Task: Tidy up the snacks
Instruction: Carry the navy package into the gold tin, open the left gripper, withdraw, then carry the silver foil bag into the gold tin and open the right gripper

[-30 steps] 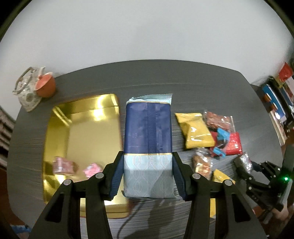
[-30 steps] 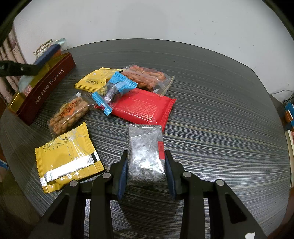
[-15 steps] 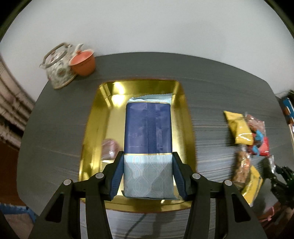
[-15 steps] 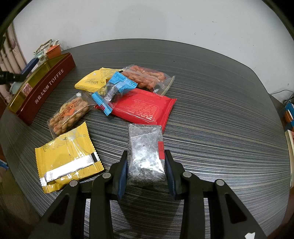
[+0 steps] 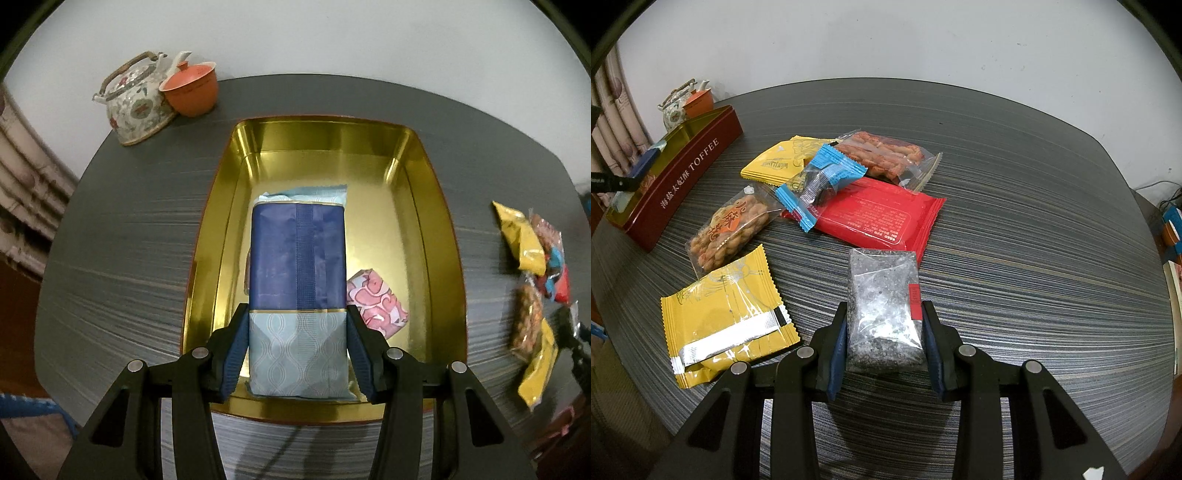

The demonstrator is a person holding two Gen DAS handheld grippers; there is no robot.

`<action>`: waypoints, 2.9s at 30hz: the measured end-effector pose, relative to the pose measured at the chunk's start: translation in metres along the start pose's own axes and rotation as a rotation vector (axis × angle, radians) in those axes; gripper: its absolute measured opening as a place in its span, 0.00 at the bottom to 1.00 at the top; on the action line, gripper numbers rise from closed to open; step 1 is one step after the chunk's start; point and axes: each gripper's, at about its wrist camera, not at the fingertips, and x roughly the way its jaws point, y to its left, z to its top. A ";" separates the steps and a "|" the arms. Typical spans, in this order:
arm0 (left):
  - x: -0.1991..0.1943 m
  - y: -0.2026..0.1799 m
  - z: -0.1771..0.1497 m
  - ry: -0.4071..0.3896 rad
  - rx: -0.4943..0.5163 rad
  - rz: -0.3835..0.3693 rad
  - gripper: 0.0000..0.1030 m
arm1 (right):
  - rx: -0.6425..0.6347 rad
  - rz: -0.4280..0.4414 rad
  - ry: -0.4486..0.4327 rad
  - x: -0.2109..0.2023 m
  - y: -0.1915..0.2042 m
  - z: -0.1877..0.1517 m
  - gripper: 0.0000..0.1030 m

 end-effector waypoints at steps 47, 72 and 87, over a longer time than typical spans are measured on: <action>-0.033 0.006 -0.015 -0.093 0.035 -0.048 0.60 | 0.041 -0.089 0.026 -0.001 0.004 0.009 0.31; -0.054 0.096 -0.053 -0.171 -0.156 0.001 0.68 | -0.127 0.058 -0.104 -0.041 0.135 0.082 0.31; -0.045 0.128 -0.055 -0.149 -0.289 0.029 0.69 | -0.339 0.196 -0.072 -0.018 0.258 0.092 0.31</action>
